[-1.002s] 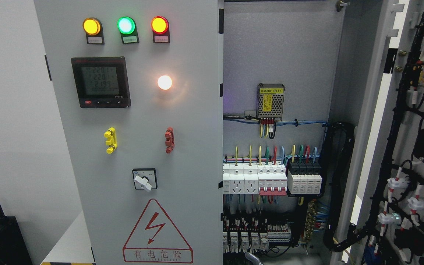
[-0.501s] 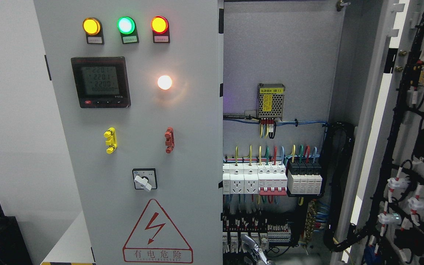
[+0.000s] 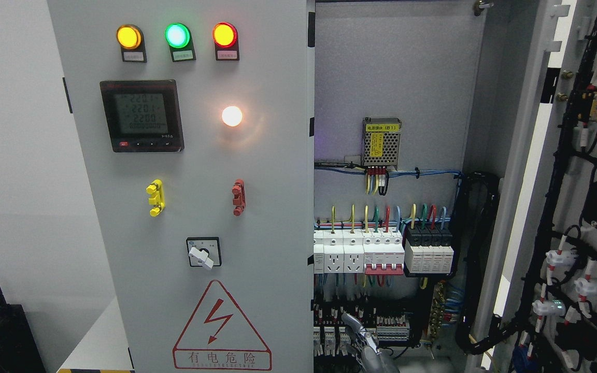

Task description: Open door with both hands

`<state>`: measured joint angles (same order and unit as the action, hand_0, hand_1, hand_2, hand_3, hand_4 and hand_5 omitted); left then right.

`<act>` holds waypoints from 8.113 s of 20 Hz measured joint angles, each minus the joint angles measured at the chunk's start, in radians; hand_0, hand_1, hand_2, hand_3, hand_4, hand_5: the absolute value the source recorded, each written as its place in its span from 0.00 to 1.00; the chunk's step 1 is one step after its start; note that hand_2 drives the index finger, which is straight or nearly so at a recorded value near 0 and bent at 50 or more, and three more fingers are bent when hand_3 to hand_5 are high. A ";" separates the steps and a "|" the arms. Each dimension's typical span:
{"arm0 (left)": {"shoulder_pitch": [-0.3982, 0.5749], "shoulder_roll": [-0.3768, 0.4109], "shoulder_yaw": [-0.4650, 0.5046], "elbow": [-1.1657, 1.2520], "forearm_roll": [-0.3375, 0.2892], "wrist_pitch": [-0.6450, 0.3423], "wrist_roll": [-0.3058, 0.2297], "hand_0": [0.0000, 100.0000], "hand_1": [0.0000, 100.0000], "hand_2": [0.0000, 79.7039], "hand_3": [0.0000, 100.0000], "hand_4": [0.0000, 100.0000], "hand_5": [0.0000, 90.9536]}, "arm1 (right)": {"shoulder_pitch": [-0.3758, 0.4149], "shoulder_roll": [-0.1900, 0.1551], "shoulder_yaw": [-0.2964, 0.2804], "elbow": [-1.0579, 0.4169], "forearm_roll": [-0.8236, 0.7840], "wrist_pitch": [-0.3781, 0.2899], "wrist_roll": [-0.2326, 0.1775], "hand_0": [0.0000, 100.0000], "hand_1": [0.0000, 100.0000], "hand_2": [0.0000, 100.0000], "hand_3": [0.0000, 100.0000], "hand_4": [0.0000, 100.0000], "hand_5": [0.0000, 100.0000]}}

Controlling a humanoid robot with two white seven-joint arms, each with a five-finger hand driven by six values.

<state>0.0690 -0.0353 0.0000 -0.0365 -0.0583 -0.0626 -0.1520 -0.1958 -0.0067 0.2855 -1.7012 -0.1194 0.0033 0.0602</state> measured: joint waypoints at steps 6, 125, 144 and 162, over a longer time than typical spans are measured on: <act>0.000 0.000 0.000 0.000 0.000 0.000 0.000 0.00 0.00 0.00 0.00 0.03 0.00 | -0.042 0.003 -0.006 0.045 -0.049 0.041 0.000 0.00 0.00 0.00 0.00 0.00 0.00; 0.000 0.000 0.000 0.000 0.000 0.000 0.000 0.00 0.00 0.00 0.00 0.03 0.00 | -0.380 -0.125 0.164 0.240 -0.447 0.189 0.062 0.00 0.00 0.00 0.00 0.00 0.00; 0.000 0.000 0.000 0.000 0.000 0.000 0.000 0.00 0.00 0.00 0.00 0.03 0.00 | -0.405 -0.128 0.177 0.259 -0.486 0.203 0.114 0.00 0.00 0.00 0.00 0.00 0.00; 0.000 0.000 0.000 0.000 0.000 0.000 0.000 0.00 0.00 0.00 0.00 0.03 0.00 | -0.434 -0.142 0.181 0.299 -0.502 0.202 0.157 0.00 0.00 0.00 0.00 0.00 0.00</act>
<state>0.0691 -0.0353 0.0000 -0.0366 -0.0583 -0.0627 -0.1520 -0.6298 -0.1486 0.4662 -1.4022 -0.6211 0.2053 0.2171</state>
